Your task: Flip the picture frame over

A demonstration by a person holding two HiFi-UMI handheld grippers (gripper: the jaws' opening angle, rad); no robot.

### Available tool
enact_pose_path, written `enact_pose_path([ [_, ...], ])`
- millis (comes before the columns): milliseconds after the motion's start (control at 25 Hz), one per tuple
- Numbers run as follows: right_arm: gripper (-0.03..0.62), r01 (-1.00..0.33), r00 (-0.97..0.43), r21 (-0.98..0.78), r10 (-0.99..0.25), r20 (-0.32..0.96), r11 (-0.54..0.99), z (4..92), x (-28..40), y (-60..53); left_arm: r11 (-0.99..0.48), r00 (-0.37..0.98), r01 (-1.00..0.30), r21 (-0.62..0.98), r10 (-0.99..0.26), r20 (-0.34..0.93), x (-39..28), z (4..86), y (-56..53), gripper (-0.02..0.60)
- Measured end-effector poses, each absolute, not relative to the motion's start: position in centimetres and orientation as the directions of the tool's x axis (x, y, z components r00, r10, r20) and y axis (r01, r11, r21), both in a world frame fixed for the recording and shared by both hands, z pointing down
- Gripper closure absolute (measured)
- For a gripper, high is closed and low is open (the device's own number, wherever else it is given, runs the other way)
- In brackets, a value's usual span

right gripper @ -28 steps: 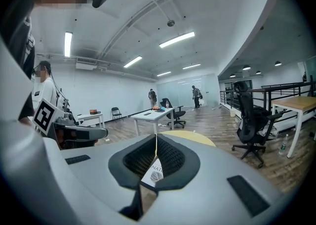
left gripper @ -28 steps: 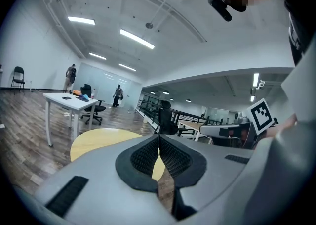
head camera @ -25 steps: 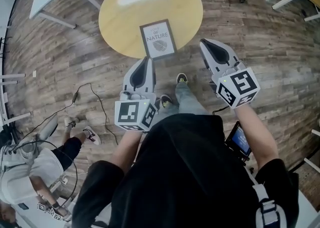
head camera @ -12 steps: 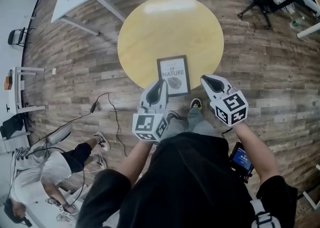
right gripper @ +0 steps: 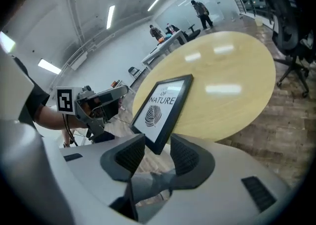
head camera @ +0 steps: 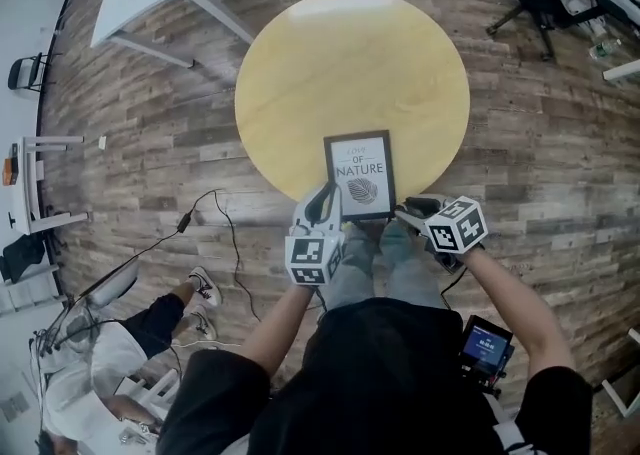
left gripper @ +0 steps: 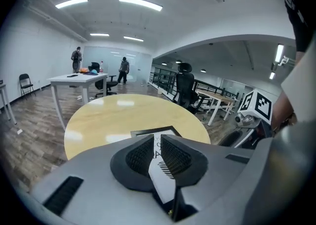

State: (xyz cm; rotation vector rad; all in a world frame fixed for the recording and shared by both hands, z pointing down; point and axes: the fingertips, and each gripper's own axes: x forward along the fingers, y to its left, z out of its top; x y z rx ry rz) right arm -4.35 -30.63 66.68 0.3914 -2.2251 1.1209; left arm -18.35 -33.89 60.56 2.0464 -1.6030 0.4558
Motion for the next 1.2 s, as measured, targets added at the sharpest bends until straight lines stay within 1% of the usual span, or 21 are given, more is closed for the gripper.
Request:
enact_pose_path([
  [40, 0.442, -0.509, -0.769, -0.642, 0.032, 0.638, 0.574, 67.5, -4.5, -30.2, -0.182, 0.251, -0.967, 0.179, -0.794, 0.554, -18.6, 61.3, -34.0, 0.551],
  [80, 0.441, -0.515, -0.769, -0.662, 0.049, 0.638, 0.544, 68.3, -4.6, -29.8, -0.18, 0.254, -0.966, 0.184, -0.786, 0.564, -18.8, 62.1, -34.0, 0.522],
  [120, 0.439, -0.522, -0.769, -0.682, 0.062, 0.636, 0.513, 69.1, -4.7, -29.4, -0.177, 0.257, -0.965, 0.193, -0.777, 0.575, -18.9, 62.9, -33.9, 0.452],
  [160, 0.436, -0.527, -0.773, -0.701, 0.072, 0.631, 0.481, 69.8, -4.8, -29.1, -0.174, 0.261, -0.964, 0.201, -0.769, 0.584, -19.1, 63.7, -33.9, 0.413],
  [240, 0.434, -0.523, -0.795, -0.748, 0.083, 0.601, 0.408, 70.7, -5.2, -28.6, -0.174, 0.261, -0.964, 0.2, -0.757, 0.599, -19.4, 65.1, -33.7, 0.399],
  [360, 0.436, -0.481, -0.849, -0.825, 0.075, 0.523, 0.296, 70.8, -6.3, -28.4, -0.186, 0.271, -0.962, 0.201, -0.739, 0.617, -19.5, 66.6, -33.5, 0.399],
  [480, 0.436, -0.46, -0.874, -0.855, 0.05, 0.484, 0.24, 70.3, -6.8, -28.4, -0.209, 0.316, -0.948, 0.24, -0.714, 0.624, -18.9, 67.4, -33.2, 0.4],
  [600, 0.453, -0.437, -0.889, -0.864, 0.024, 0.457, 0.249, 69.1, -7.1, -28.2, -0.244, 0.346, -0.938, 0.246, -0.7, 0.625, -18.0, 67.9, -32.6, 0.4],
  [720, 0.456, -0.445, -0.894, -0.864, -0.054, 0.446, 0.236, 68.6, -7.2, -29.3, -0.252, 0.351, -0.936, 0.245, -0.703, 0.619, -17.8, 67.8, -32.7, 0.4],
  [800, 0.456, -0.423, -0.906, -0.882, -0.097, 0.412, 0.207, 68.6, -7.5, -30.0, -0.239, 0.351, -0.936, 0.259, -0.708, 0.614, -18.2, 67.8, -32.9, 0.4],
  [920, 0.454, -0.387, -0.922, -0.897, -0.114, 0.37, 0.214, 68.5, -8.2, -30.1, -0.252, 0.386, -0.921, 0.296, -0.69, 0.612, -18.2, 67.9, -33.1, 0.403],
  [960, 0.454, -0.379, -0.924, -0.9, -0.134, 0.357, 0.214, 68.4, -8.5, -30.5, -0.283, 0.407, -0.913, 0.293, -0.673, 0.618, -17.8, 68.0, -32.9, 0.449],
  [1040, 0.456, -0.37, -0.922, -0.906, -0.203, 0.33, 0.207, 67.9, -8.7, -31.8, -0.35, 0.426, -0.903, 0.249, -0.655, 0.624, -17.0, 68.1, -32.7, 0.457],
  [1080, 0.457, -0.368, -0.921, -0.905, -0.221, 0.322, 0.212, 67.6, -8.7, -32.4, -0.361, 0.428, -0.901, 0.239, -0.658, 0.619, -16.8, 68.1, -32.7, 0.459],
  [1200, 0.471, -0.406, -0.912, -0.865, -0.185, 0.365, 0.295, 67.8, -9.2, -32.7, -0.34, 0.439, -0.898, 0.277, -0.665, 0.604, -17.0, 67.9, -32.9, 0.462],
])
